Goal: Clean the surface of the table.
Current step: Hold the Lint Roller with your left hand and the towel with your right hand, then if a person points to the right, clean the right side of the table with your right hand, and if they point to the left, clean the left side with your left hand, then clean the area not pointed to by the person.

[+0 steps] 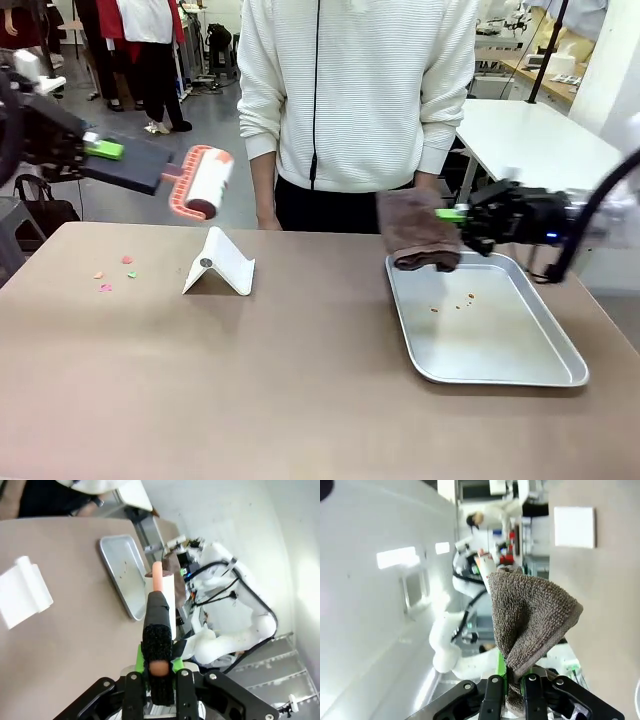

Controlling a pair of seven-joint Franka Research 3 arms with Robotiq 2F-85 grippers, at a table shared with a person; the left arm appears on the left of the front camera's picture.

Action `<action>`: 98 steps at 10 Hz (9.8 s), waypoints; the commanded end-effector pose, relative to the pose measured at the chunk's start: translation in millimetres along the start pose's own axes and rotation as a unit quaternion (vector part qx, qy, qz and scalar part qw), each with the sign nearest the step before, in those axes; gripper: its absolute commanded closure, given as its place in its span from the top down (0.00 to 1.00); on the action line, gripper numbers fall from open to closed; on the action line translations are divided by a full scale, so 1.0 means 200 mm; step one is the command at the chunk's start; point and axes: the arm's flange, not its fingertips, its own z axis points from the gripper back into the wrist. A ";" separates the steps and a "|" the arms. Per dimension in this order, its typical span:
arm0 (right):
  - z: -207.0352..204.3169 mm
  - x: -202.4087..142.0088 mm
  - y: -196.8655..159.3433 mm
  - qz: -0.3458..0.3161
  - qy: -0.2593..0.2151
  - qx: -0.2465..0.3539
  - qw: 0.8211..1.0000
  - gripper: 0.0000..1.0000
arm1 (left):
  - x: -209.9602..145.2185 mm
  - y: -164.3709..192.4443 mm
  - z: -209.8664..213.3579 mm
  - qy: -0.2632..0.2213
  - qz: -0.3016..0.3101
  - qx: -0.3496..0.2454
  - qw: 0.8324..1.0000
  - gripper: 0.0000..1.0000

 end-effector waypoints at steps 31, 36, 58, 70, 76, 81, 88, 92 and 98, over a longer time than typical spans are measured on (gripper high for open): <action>0.71 -0.32 0.07 -0.033 -0.149 0.000 0.988 0.00 | -0.57 0.40 0.80 -0.104 0.093 -0.051 0.989 0.08; 0.71 -0.32 0.07 -0.033 -0.149 0.000 0.988 0.00 | -0.56 0.44 0.82 -0.120 0.107 -0.001 0.987 0.22; 0.71 -0.32 0.07 -0.033 -0.149 0.000 0.988 0.00 | -0.43 1.13 0.59 -0.137 0.256 0.233 0.928 0.22; 0.71 -0.32 0.07 -0.033 -0.149 0.000 0.988 0.00 | 0.05 0.99 0.23 -0.111 0.239 0.172 0.949 0.22; 0.71 -0.32 0.07 -0.033 -0.149 0.000 0.988 0.00 | -0.28 0.46 0.63 -0.085 0.107 0.036 0.990 0.22; 0.71 -0.32 0.07 -0.033 -0.149 0.000 0.988 0.00 | -0.77 0.24 0.78 0.068 0.070 -0.037 0.995 0.22; 0.71 -0.32 0.07 -0.033 -0.149 0.000 0.988 0.00 | -0.82 0.23 0.79 0.069 0.082 -0.039 0.993 0.22; 0.71 -0.32 0.07 -0.033 -0.149 0.000 0.988 0.00 | -0.82 0.23 0.79 0.069 0.082 -0.039 0.993 0.22; 0.71 -0.32 0.07 -0.033 -0.149 0.000 0.988 0.00 | -0.82 0.23 0.79 0.069 0.082 -0.039 0.993 0.22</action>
